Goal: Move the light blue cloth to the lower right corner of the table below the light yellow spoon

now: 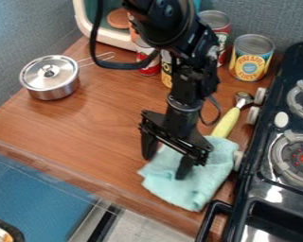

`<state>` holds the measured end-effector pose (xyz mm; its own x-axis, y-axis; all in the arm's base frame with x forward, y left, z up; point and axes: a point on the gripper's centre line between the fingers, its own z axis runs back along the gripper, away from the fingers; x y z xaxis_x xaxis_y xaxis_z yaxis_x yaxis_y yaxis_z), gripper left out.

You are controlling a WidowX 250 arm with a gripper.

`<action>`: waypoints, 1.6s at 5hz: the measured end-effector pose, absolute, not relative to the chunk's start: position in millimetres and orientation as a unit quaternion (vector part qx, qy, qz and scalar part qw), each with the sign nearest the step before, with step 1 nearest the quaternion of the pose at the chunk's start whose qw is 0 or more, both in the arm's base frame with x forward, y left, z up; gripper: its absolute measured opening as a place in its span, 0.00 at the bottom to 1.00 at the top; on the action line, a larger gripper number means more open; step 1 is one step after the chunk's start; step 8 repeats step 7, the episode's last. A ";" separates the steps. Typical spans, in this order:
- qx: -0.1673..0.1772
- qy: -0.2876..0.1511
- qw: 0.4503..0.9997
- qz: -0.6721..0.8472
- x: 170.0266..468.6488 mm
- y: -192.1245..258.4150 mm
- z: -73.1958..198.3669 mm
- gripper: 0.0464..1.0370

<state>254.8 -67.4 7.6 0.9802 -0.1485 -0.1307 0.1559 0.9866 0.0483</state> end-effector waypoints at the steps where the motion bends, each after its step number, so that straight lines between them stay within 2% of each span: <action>1: 0.026 0.076 0.995 -0.058 249.5 -74.2 9.8 0.96; 2: 0.008 0.072 0.996 -0.047 248.2 -62.9 34.1 0.96; 4: -0.028 0.037 0.998 -0.034 248.9 -52.4 104.5 0.96; 5: -0.037 0.038 0.997 -0.047 242.9 -36.6 126.1 0.96; 6: -0.015 0.036 0.996 -0.075 243.9 -1.5 128.4 0.96; 7: 0.002 0.021 0.997 -0.069 261.0 40.9 131.5 0.96; 8: 0.002 0.021 0.997 -0.069 261.0 40.9 131.5 0.96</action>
